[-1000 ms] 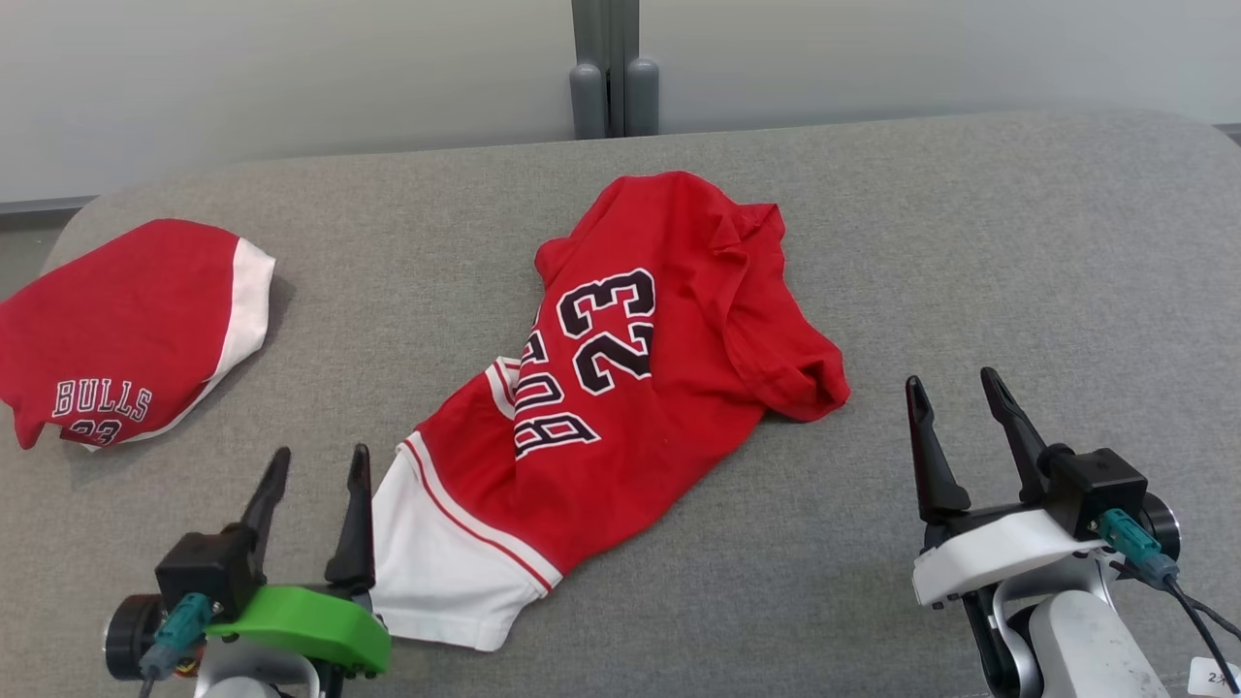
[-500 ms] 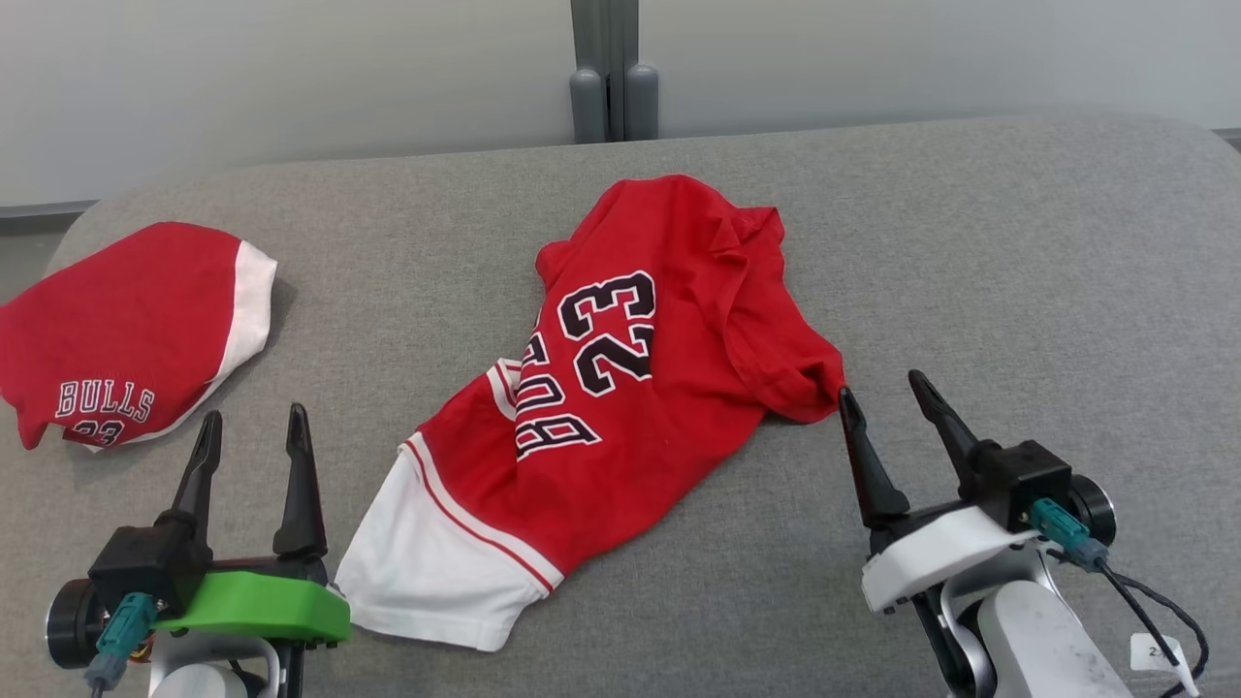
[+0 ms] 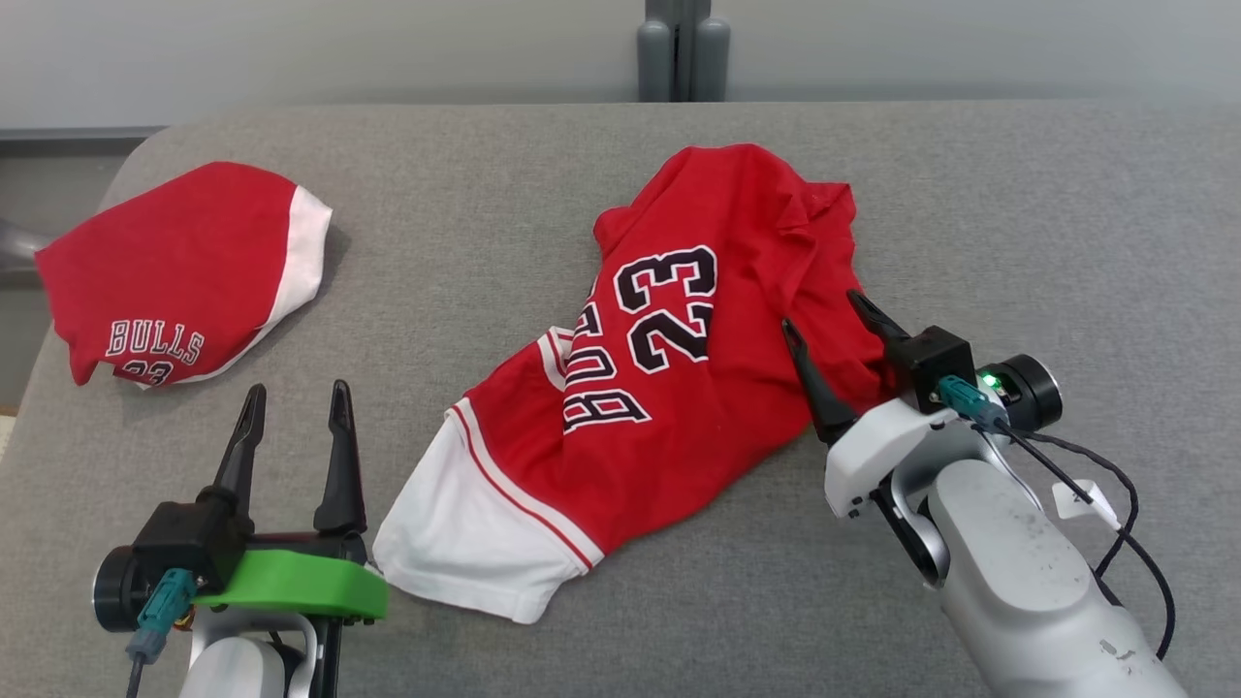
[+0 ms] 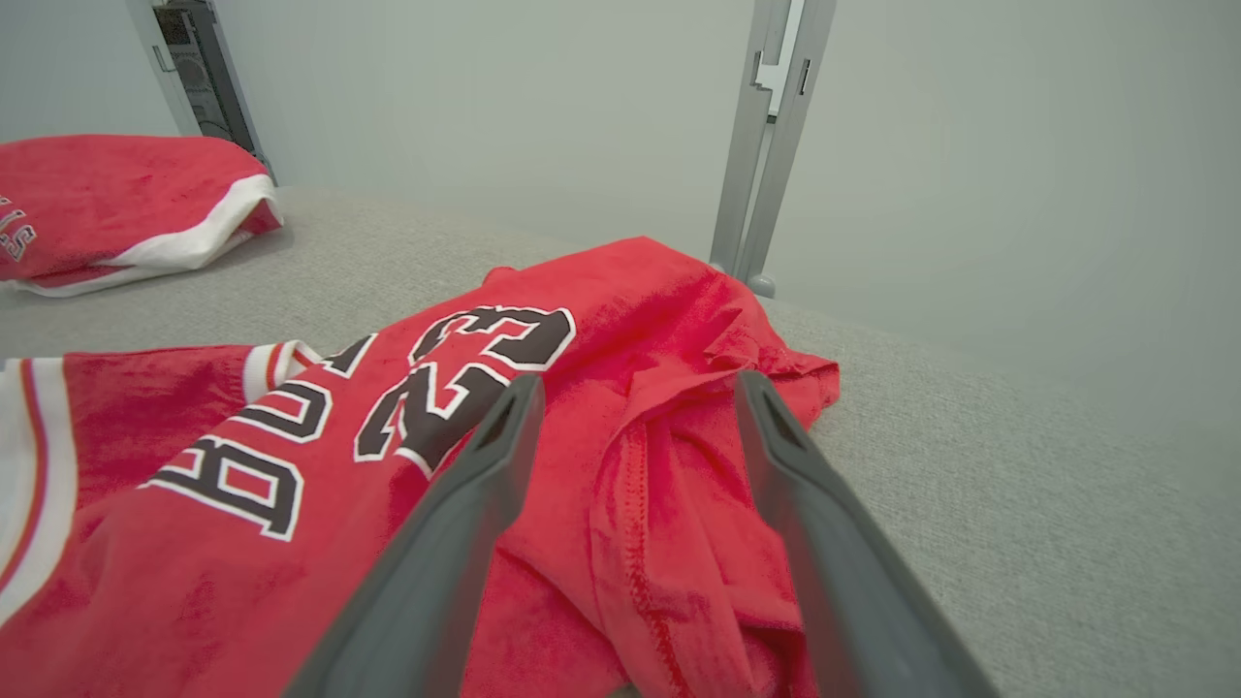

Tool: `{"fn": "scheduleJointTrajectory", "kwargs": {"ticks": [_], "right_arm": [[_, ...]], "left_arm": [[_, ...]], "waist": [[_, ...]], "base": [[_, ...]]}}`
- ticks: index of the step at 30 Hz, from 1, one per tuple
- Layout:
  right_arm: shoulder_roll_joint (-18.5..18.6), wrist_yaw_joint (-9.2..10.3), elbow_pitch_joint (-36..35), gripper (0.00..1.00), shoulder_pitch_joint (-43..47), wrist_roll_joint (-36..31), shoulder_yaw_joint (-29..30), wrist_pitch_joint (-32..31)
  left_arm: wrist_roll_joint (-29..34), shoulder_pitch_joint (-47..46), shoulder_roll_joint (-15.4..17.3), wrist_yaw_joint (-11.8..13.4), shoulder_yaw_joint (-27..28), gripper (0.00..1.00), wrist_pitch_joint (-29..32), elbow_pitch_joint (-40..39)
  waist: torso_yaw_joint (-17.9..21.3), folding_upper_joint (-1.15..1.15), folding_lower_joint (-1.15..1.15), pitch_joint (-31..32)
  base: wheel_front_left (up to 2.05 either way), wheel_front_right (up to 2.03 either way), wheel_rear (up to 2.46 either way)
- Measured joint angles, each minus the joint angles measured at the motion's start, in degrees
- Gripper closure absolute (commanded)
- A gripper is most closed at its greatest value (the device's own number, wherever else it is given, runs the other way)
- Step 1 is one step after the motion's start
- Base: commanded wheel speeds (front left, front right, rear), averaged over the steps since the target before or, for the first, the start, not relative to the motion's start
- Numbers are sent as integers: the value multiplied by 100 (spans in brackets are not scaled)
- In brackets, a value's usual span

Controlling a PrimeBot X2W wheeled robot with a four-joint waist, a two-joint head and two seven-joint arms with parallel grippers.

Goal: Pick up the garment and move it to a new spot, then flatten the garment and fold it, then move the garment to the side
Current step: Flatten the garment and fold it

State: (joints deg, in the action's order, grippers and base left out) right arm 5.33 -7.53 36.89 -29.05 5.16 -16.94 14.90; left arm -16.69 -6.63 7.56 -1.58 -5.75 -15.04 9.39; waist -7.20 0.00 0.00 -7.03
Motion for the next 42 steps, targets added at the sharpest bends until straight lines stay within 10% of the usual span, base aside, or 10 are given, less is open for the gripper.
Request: {"fn": "scheduleJointTrajectory", "kwargs": {"ticks": [8,9,11,40,41,42], "right_arm": [[-30,0,1303,0,-606,-153,23,-27],[-42,0,1438,12,-648,-152,51,-27],[-74,0,1631,100,-697,-158,113,-20],[702,0,-726,100,979,196,2506,-113],[681,0,-754,87,1055,196,2516,-152],[635,-1,-809,0,1109,198,2513,-155]], "left_arm": [[240,-142,-264,-221,167,0,0,86],[267,-142,-288,-246,185,0,0,93],[285,-142,-320,-274,244,0,0,110],[530,251,-461,-455,590,0,0,259],[530,250,-461,-456,589,0,0,265],[531,249,-461,-466,589,0,0,276]], "waist": [[-367,0,0,-214],[-406,0,0,-232],[-460,0,0,-260],[530,0,0,176],[538,0,0,163],[544,0,0,154]], "base": [[0,0,0],[0,0,0],[0,0,0],[0,0,0],[0,0,0],[0,0,0]]}}
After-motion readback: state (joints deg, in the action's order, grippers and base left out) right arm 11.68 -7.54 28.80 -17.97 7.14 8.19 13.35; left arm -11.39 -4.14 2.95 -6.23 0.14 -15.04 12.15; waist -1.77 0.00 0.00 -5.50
